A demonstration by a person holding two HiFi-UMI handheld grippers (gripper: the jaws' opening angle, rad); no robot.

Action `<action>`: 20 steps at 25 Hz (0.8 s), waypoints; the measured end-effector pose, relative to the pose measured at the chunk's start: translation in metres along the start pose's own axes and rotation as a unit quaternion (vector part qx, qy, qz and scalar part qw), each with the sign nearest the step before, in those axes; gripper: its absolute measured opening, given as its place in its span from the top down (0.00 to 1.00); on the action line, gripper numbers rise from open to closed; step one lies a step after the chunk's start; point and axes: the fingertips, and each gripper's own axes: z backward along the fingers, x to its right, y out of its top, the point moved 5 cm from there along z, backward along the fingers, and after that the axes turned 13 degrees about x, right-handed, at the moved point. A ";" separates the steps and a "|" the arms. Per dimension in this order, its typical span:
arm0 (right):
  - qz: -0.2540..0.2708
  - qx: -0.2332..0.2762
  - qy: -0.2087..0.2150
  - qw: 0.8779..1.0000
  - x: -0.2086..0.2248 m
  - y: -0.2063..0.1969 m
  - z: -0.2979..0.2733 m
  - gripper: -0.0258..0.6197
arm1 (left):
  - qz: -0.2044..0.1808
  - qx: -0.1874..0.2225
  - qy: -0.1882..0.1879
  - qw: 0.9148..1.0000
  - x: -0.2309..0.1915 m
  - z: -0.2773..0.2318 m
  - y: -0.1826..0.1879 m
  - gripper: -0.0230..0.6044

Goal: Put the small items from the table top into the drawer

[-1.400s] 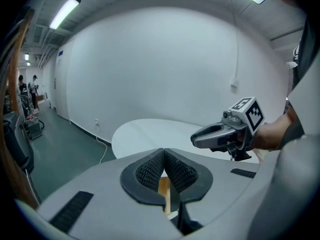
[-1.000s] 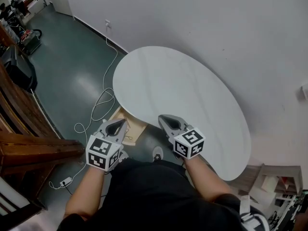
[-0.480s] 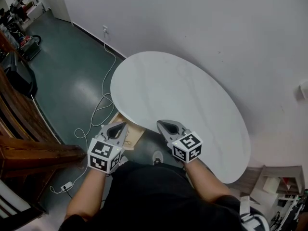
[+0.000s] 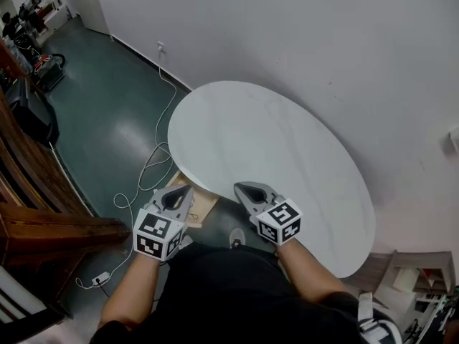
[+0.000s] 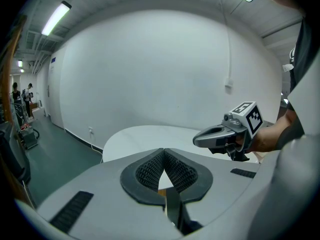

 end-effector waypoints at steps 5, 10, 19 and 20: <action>0.001 -0.002 0.006 1.000 -0.001 0.000 -0.001 0.95 | 0.000 0.001 0.003 1.000 0.000 -0.001 0.002 0.94; 0.008 -0.006 0.005 1.000 -0.003 -0.001 -0.004 0.95 | 0.001 -0.003 0.002 1.000 -0.003 0.002 -0.001 0.94; 0.009 -0.004 0.004 1.000 -0.006 -0.002 -0.004 0.95 | 0.002 -0.006 0.004 1.000 -0.005 0.005 -0.005 0.94; 0.009 -0.004 0.005 1.000 -0.006 -0.002 -0.004 0.95 | 0.002 -0.006 0.005 1.000 -0.005 0.005 -0.005 0.94</action>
